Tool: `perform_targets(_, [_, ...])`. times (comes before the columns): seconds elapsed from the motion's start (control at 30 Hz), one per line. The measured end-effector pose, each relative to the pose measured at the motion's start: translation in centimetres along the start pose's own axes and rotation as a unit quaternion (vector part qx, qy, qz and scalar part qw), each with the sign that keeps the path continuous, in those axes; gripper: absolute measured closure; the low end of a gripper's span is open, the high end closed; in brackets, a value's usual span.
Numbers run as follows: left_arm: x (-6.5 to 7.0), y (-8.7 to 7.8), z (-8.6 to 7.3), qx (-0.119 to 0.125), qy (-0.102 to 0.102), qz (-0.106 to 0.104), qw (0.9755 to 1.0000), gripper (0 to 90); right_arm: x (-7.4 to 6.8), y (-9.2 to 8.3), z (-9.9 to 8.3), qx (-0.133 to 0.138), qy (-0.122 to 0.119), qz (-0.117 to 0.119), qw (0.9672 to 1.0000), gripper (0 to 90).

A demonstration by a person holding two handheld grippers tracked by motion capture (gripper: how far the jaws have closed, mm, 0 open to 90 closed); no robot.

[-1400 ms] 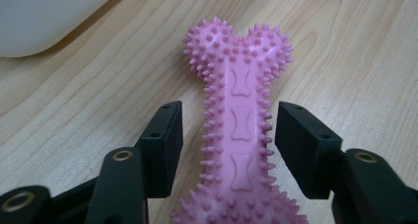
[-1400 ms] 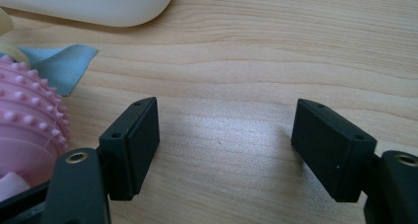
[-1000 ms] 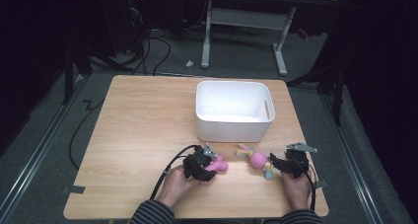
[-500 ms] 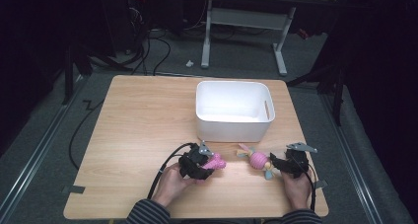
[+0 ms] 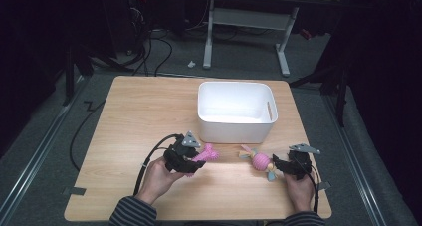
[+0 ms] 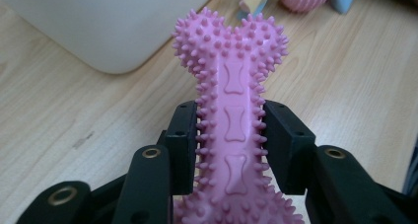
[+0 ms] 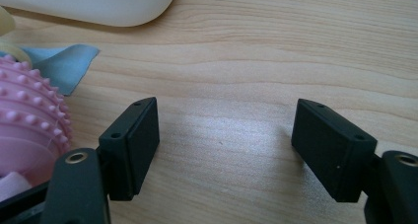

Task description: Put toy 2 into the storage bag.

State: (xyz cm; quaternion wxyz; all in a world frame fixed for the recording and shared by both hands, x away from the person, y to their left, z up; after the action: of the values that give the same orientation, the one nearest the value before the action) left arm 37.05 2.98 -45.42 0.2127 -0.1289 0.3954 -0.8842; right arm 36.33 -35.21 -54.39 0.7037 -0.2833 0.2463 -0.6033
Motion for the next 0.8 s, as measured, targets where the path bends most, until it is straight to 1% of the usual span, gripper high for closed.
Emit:
perform_targets(0.1, [-0.4, -1.0, 0.6, 0.009, 0.001, 0.000, 1.0000, 59.4, 0.0, 0.0, 0.0, 0.000, 0.000, 0.000, 1.0000, 26.5])
perform_targets(0.13, [-0.8, -1.8, 1.1, 0.015, -0.001, -0.003, 0.9999, 59.4, 0.0, 0.0, 0.0, 0.000, 0.000, 0.000, 1.0000, 26.6])
perform_targets(0.17, [-0.8, -1.8, 1.1, 0.015, -0.001, -0.003, 0.9999, 59.4, 0.0, 0.0, 0.0, 0.000, 0.000, 0.000, 1.0000, 26.6])
perform_targets(0.3, [-1.6, -3.3, 2.3, 0.033, -0.002, -0.007, 0.9994, 59.5, 0.0, 0.0, 0.0, 0.000, 0.000, 0.000, 1.0000, 26.6])
perform_targets(0.4, [-2.0, -3.8, 2.7, 0.041, -0.004, -0.008, 0.9991, 59.5, 0.0, 0.0, 0.0, 0.000, -0.001, 0.000, 1.0000, 26.6])
perform_targets(0.43, [-2.3, -4.2, 3.1, 0.047, -0.005, -0.013, 0.9988, 59.5, 0.0, 0.0, 0.0, 0.000, -0.001, 0.000, 1.0000, 26.6])
perform_targets(0.47, [-2.3, -4.2, 3.1, 0.047, -0.005, -0.013, 0.9988, 59.5, 0.0, 0.0, 0.0, 0.000, -0.001, 0.000, 1.0000, 26.5])
perform_targets(0.53, [-2.7, -4.7, 3.8, 0.052, -0.005, -0.020, 0.9984, 59.5, 0.0, 0.0, 0.0, 0.000, -0.001, 0.000, 1.0000, 26.6])
perform_targets(0.6, [-2.9, -4.9, 4.0, 0.053, -0.004, -0.018, 0.9984, 59.5, 0.0, 0.0, 0.0, 0.000, -0.001, 0.000, 1.0000, 26.6])
perform_targets(0.67, [-3.3, -5.6, 4.9, 0.063, -0.004, -0.019, 0.9979, 59.5, 0.0, 0.0, 0.0, 0.000, 0.000, 0.000, 1.0000, 26.6])
perform_targets(0.73, [-3.3, -5.7, 5.1, 0.065, -0.005, -0.019, 0.9977, 59.5, 0.0, 0.0, 0.0, 0.000, 0.000, 0.000, 1.0000, 26.6])
perform_targets(0.77, [-3.5, -5.9, 5.8, 0.069, -0.002, -0.020, 0.9974, 59.5, 0.0, 0.0, 0.0, 0.000, -0.001, 0.000, 1.0000, 26.6])
perform_targets(0.8, [-3.5, -5.9, 5.8, 0.069, -0.002, -0.020, 0.9974, 59.5, 0.0, 0.0, 0.0, 0.000, -0.001, 0.000, 1.0000, 26.6])
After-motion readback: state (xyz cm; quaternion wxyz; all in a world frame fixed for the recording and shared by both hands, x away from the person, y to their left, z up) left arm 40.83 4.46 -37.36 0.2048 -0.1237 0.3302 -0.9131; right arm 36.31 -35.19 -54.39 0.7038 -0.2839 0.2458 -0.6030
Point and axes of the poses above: each handheld gripper's, and its own axes: y roughly forward along the jaws, z roughly out of its top, x roughly to its right, the point moved 2 cm from there along y, roughly forward along the jaws, and after that the axes turned 2 degrees about y, right-handed, at the moved point
